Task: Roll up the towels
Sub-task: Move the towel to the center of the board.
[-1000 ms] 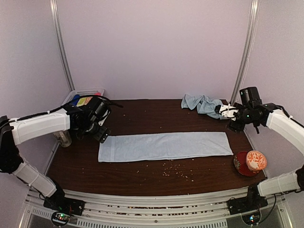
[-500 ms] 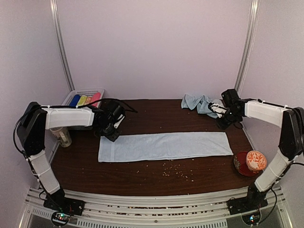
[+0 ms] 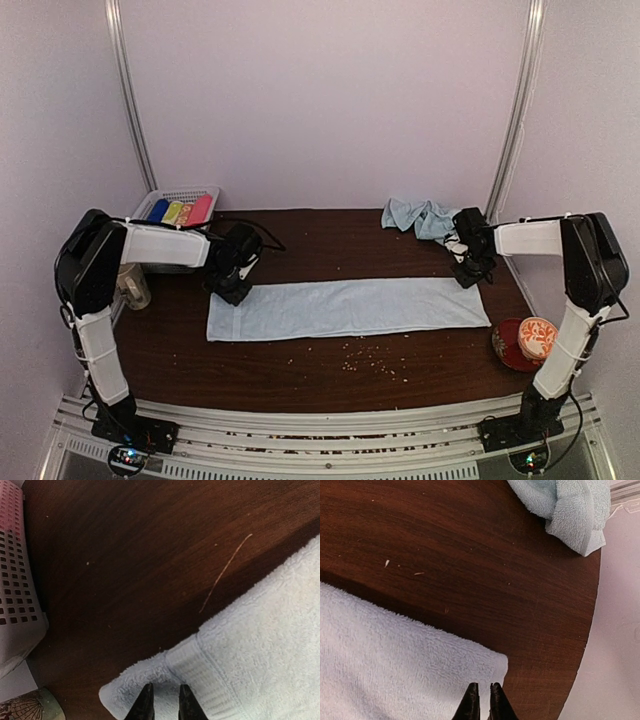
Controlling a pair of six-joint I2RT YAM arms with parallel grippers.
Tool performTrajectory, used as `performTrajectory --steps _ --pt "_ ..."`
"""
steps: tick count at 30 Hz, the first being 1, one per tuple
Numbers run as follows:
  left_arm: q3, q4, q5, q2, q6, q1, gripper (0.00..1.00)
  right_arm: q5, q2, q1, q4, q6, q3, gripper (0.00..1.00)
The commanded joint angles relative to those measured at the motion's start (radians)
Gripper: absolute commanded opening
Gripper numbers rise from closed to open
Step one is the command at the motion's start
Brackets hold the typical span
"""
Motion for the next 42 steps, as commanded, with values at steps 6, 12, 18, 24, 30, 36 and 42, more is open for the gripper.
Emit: performTrajectory --steps 6,12,18,24,30,36,42 --pt "0.047 0.008 -0.061 0.079 0.011 0.025 0.17 0.117 0.146 0.004 0.051 0.022 0.058 0.08" --pt "0.099 -0.004 -0.122 0.15 0.019 0.032 0.18 0.181 0.193 0.005 0.111 0.023 0.098 0.07" --pt "0.128 -0.017 -0.159 0.195 0.015 0.052 0.2 0.229 0.253 0.004 0.16 -0.005 0.148 0.06" --pt "0.134 -0.016 -0.157 0.191 0.004 0.08 0.3 0.22 0.278 0.006 0.163 -0.015 0.211 0.06" --pt "0.144 -0.016 -0.143 0.12 -0.011 0.082 0.67 0.17 0.171 0.004 0.072 -0.006 0.252 0.24" --pt "0.194 -0.025 -0.11 0.018 -0.011 0.078 0.98 -0.062 -0.033 0.007 -0.023 -0.017 0.257 0.58" --pt "0.265 -0.025 -0.096 -0.01 0.015 -0.055 0.98 -0.534 -0.148 0.044 -0.055 -0.04 0.177 0.55"
